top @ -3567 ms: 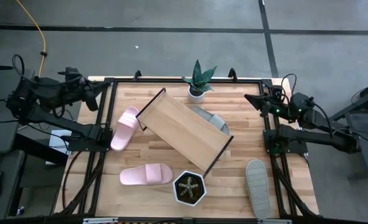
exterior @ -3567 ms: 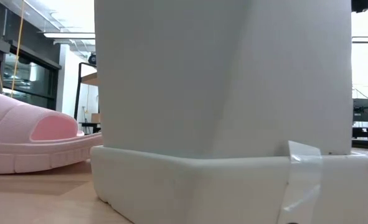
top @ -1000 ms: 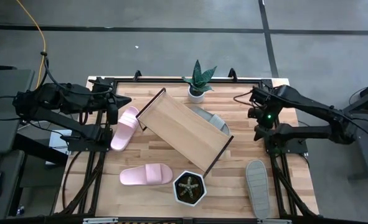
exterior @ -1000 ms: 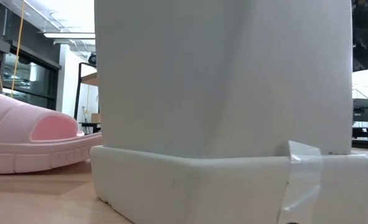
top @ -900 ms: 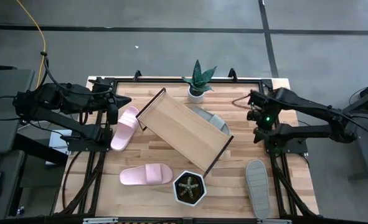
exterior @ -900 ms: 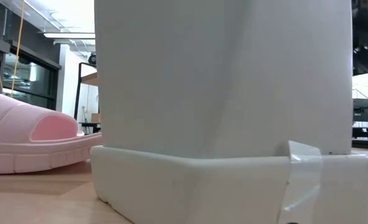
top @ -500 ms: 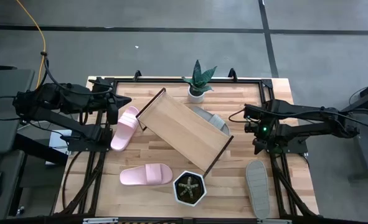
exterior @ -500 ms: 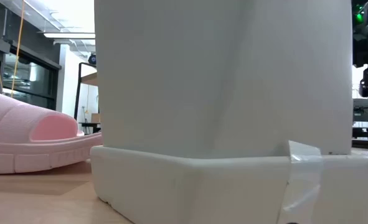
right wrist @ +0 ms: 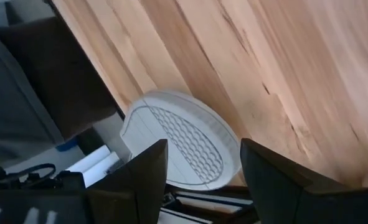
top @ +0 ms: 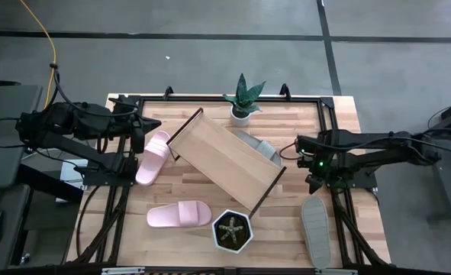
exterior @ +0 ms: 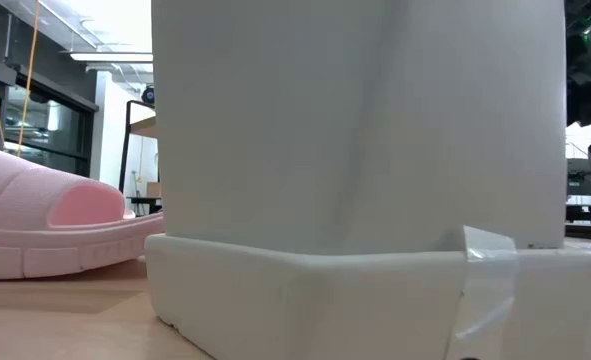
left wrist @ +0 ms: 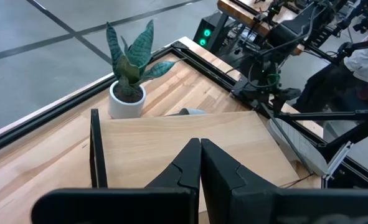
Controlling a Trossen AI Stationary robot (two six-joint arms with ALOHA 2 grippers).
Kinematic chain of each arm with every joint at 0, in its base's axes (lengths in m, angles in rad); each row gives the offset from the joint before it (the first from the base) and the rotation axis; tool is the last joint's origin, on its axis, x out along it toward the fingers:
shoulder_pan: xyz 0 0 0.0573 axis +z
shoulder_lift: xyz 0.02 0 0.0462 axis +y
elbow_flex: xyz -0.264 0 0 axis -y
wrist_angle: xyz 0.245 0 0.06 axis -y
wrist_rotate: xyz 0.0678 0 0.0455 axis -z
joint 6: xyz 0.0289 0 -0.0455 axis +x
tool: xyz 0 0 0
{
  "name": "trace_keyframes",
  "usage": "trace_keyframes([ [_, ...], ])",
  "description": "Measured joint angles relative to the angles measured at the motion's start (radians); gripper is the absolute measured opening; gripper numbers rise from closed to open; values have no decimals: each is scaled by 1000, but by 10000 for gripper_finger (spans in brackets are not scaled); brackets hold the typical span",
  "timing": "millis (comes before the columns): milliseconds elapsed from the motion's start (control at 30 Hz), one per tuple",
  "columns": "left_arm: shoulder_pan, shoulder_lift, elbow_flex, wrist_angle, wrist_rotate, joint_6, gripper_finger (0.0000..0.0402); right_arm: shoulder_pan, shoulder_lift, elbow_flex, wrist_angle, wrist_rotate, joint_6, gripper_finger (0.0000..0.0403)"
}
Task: Pick and place slides into the shelf
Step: Put the bottom gray slipper on the shelf
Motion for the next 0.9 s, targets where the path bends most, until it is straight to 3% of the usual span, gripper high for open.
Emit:
trace_keyframes([
  [700,0,0,0,-45,0,5,1,12,0,0,2,56,284,193],
  [900,0,0,0,-45,3,6,1,12,0,1,4,56,288,193],
])
